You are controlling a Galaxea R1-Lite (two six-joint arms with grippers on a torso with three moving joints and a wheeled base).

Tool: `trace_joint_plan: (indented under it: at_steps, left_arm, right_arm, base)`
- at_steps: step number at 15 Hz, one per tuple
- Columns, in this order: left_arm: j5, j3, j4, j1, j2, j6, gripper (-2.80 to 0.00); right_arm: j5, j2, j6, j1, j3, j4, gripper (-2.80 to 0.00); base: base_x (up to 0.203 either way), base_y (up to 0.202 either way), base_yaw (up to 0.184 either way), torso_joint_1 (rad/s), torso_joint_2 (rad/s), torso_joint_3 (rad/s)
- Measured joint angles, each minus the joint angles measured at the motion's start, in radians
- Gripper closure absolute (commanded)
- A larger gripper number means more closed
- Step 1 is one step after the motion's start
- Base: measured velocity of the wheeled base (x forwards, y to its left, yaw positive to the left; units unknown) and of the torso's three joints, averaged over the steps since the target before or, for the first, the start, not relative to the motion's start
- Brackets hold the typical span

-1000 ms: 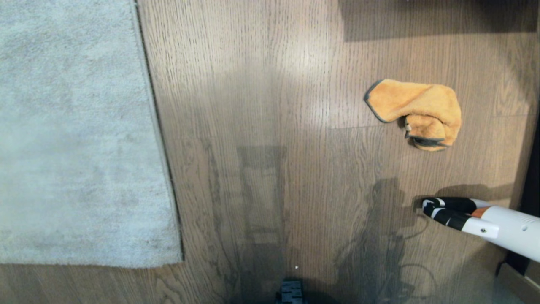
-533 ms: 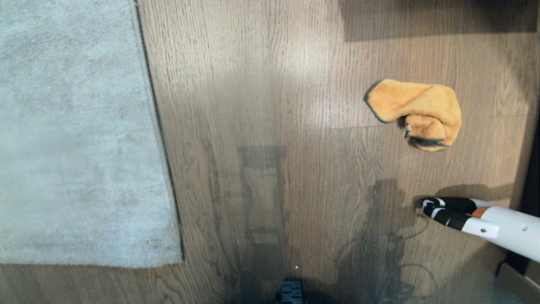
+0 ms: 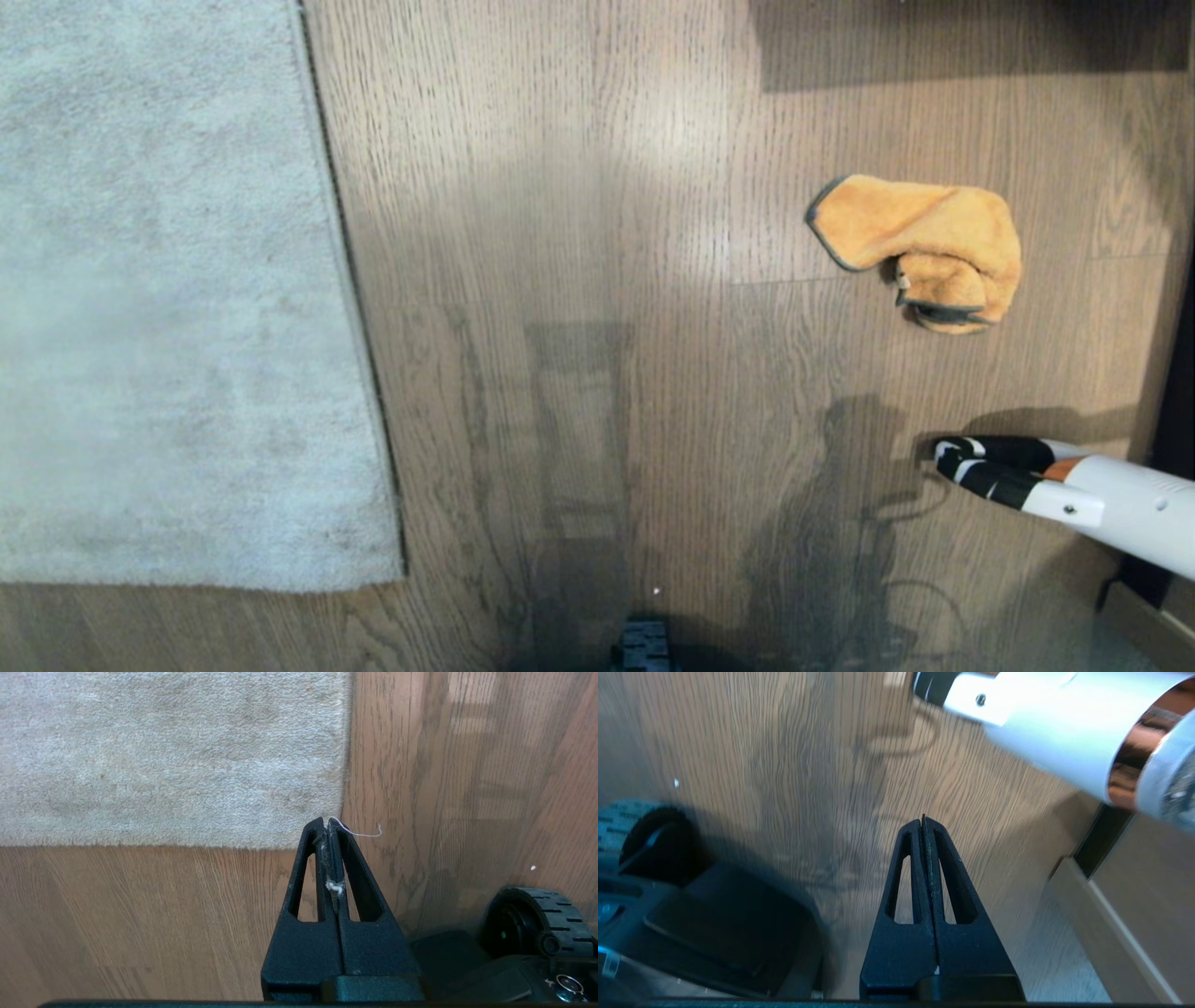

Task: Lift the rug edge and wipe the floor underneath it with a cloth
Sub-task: Pick up the rag

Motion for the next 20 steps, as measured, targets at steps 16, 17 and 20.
trace_joint_plan:
  at_steps: [16,17,20]
  left_arm:
    - [0.000,0.000,0.000,0.000,0.000,0.001,0.00]
    - [0.000,0.000,0.000,0.000,0.000,0.000,0.00]
    - [0.000,0.000,0.000,0.000,0.000,0.000,0.00]
  right_arm:
    - [0.017,0.376,-0.032,0.207,-0.218,-0.094,0.00]
    - [0.017,0.420,-0.032,0.209,-0.239,-0.116,0.00]
    - [0.018,0.571,-0.032,0.210,-0.292,-0.230,0.00]
  base:
    - [0.000,0.000,0.000,0.000,0.00,0.000]
    - [0.000,0.000,0.000,0.000,0.00,0.000]
    - [0.000,0.000,0.000,0.000,0.00,0.000]
